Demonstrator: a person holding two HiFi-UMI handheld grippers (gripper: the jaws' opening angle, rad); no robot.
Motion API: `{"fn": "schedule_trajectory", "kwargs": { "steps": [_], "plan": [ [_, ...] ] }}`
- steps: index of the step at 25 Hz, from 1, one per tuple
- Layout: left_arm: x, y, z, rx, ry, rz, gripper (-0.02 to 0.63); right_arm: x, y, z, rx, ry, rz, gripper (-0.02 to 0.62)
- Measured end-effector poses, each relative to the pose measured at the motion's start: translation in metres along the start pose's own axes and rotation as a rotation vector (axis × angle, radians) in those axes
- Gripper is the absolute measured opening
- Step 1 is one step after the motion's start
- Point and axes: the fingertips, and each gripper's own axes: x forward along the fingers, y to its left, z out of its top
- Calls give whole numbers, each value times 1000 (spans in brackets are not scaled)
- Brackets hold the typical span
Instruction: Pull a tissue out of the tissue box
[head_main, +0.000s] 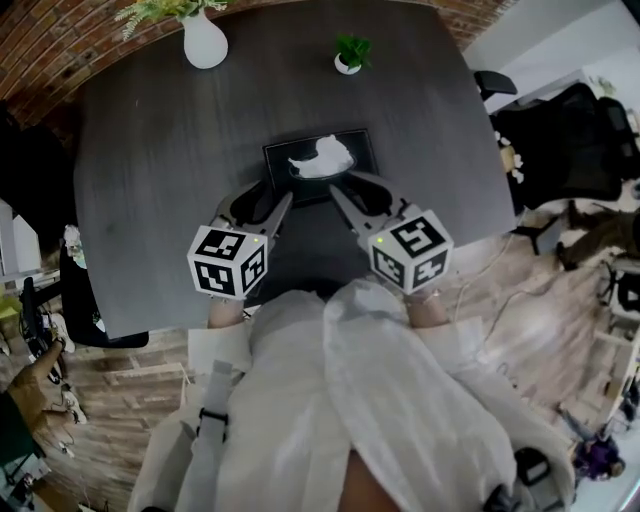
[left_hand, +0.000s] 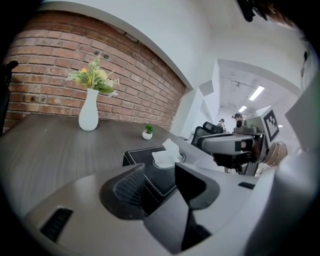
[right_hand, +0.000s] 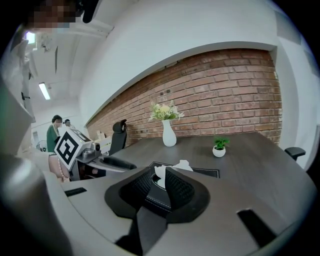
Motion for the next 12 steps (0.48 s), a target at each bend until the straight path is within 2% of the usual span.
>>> {"fn": "schedule_trajectory", "kwargs": {
  "steps": [8, 12],
  "plan": [
    [6, -1, -3, 13, 19, 69, 175, 0, -15, -1, -22, 52, 34, 66],
    [5, 1, -2, 6, 19, 72, 178, 4, -14, 2, -44, 58, 61, 66]
  ]
}}
